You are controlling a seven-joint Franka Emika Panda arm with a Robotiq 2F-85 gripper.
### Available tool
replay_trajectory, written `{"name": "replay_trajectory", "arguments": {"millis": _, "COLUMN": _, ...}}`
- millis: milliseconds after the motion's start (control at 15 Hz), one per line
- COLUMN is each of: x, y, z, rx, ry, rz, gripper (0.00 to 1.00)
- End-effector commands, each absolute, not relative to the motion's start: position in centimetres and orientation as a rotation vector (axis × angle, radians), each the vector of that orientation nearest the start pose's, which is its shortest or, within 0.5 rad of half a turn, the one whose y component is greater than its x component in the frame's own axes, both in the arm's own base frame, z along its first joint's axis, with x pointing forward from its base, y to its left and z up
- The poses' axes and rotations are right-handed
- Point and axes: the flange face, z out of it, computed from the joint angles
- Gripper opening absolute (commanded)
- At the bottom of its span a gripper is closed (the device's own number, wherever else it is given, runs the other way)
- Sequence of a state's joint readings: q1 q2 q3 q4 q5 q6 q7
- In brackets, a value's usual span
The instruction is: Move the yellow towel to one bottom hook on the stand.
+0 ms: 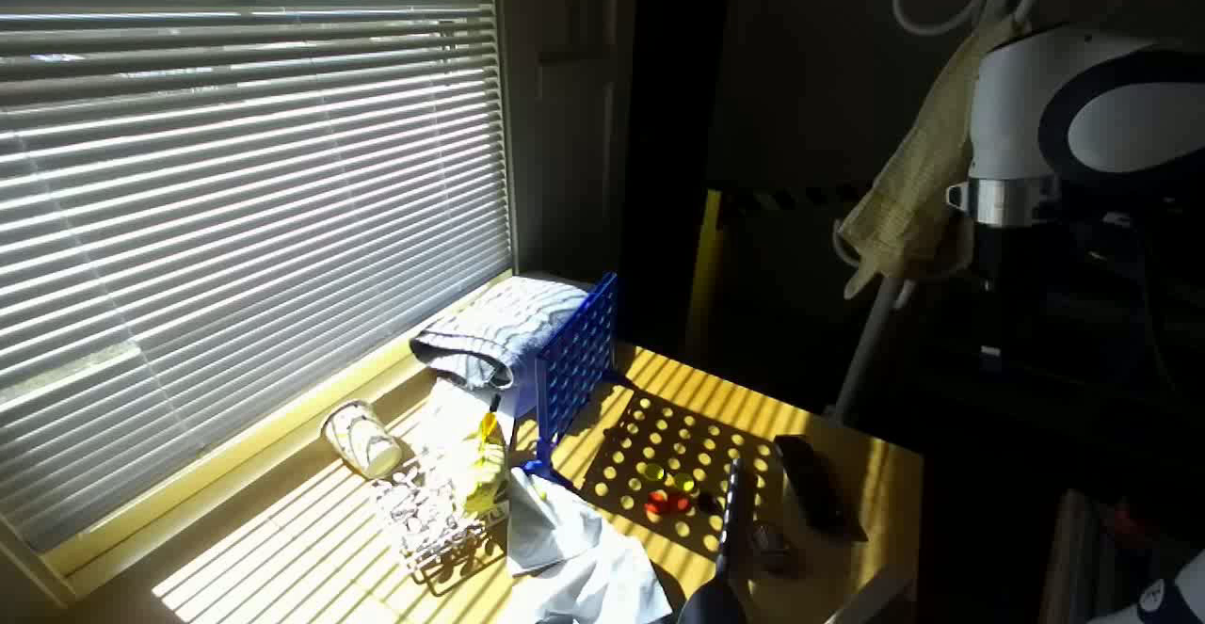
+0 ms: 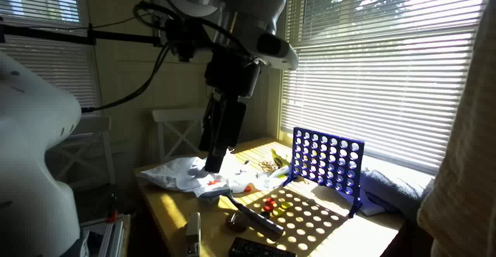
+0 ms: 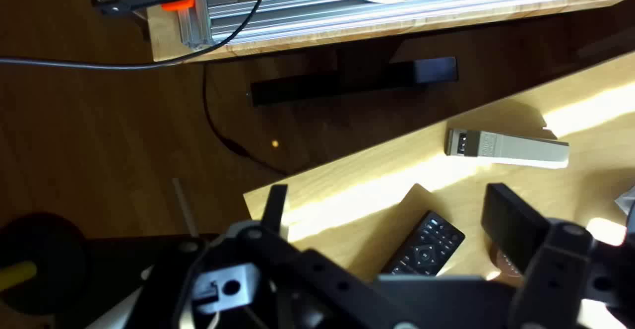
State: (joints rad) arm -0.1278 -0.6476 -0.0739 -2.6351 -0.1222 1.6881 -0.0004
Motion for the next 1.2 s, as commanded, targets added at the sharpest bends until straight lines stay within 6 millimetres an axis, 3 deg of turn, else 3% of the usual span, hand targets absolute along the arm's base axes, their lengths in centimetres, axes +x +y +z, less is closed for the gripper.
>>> {"name": "replay_trajectory", "arguments": {"millis": 0, "x": 30.4, "y": -7.4, "z": 42.7, "rx": -3.141, "ry": 0.231, "rz": 0.486, "gripper": 1.00}}
{"name": "replay_trajectory", "arguments": {"millis": 267, "x": 30.4, "y": -7.4, "z": 42.7, "rx": -3.141, "ry": 0.231, "rz": 0.486, "gripper": 1.00}}
{"name": "replay_trajectory", "arguments": {"millis": 400, "x": 30.6, "y": -7.9, "z": 43.7, "rx": -3.172, "ry": 0.267, "rz": 0.436, "gripper": 1.00}}
{"name": "replay_trajectory", "arguments": {"millis": 733, "x": 31.3, "y": -9.9, "z": 48.8, "rx": -3.274, "ry": 0.350, "rz": 0.178, "gripper": 1.00}}
{"name": "replay_trajectory", "arguments": {"millis": 1133, "x": 32.2, "y": -12.9, "z": 56.1, "rx": -3.318, "ry": 0.522, "rz": -0.304, "gripper": 1.00}}
